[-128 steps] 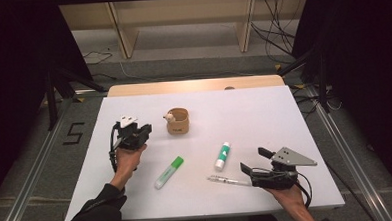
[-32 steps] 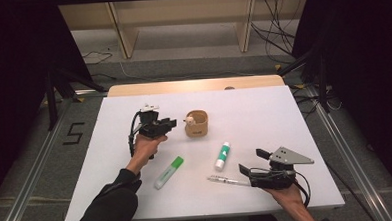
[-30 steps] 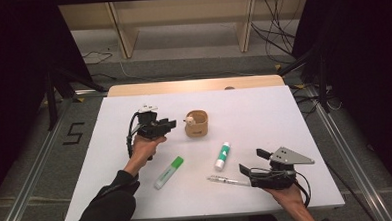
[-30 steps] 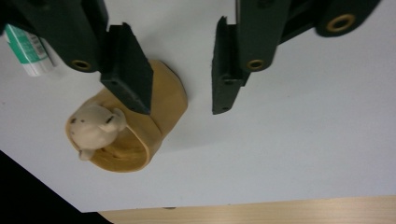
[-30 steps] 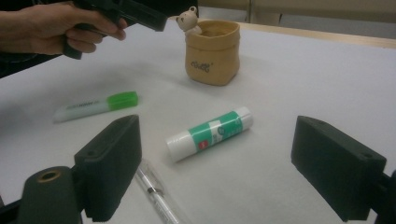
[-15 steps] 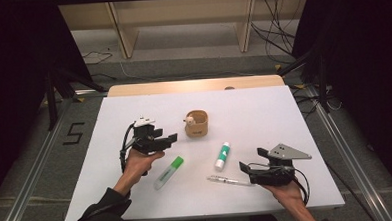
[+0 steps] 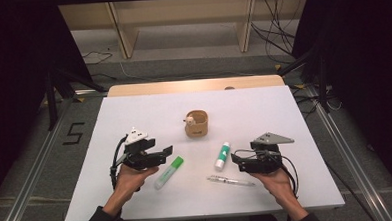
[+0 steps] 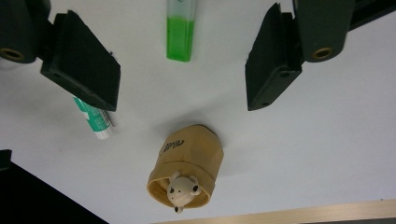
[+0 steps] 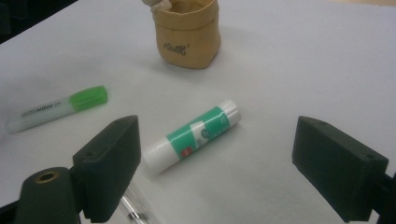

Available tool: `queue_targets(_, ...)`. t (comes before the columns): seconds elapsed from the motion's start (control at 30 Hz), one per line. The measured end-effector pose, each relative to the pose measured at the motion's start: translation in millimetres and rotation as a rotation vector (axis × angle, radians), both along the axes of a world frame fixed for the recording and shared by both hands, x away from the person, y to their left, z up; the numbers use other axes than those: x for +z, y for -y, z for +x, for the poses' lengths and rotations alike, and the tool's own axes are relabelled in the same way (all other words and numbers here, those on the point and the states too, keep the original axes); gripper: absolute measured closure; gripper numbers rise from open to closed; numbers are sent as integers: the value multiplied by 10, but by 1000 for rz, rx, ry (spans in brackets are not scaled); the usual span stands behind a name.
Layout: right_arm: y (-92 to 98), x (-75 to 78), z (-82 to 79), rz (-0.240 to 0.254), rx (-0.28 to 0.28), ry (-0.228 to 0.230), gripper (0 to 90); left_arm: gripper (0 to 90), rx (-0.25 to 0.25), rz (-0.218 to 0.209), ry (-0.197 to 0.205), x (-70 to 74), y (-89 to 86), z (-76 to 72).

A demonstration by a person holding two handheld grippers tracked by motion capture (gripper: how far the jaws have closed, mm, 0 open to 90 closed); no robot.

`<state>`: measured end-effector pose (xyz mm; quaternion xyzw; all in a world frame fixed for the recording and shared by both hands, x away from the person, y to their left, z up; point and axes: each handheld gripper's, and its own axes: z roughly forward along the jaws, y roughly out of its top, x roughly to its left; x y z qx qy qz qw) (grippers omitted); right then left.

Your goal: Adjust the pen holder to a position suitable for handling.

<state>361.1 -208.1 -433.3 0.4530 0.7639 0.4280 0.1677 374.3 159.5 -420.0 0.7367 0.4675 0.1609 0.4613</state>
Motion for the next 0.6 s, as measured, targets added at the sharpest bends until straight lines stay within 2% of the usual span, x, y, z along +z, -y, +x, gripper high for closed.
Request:
queue_targets(0.13, -67, 0, 83, -24, -6, -12, 159, 258, 4, -11, 7, 2, -48, -70)
queue_targets(0.27, -181, -22, 200, -67, 3, -48, 150, 244, -2, -4, 16, -6, -81, -143)
queue_targets(0.33, -227, -42, 243, -78, -1, -61, 147, 234, -5, 1, 24, -9, -96, -172)
queue_targets(0.47, -284, -66, 299, -98, -2, -80, 132, 226, -14, -21, 38, 5, -121, -224)
queue_targets(0.6, -327, -86, 358, -108, -5, -102, 125, 223, -25, -25, 62, 14, -140, -265)
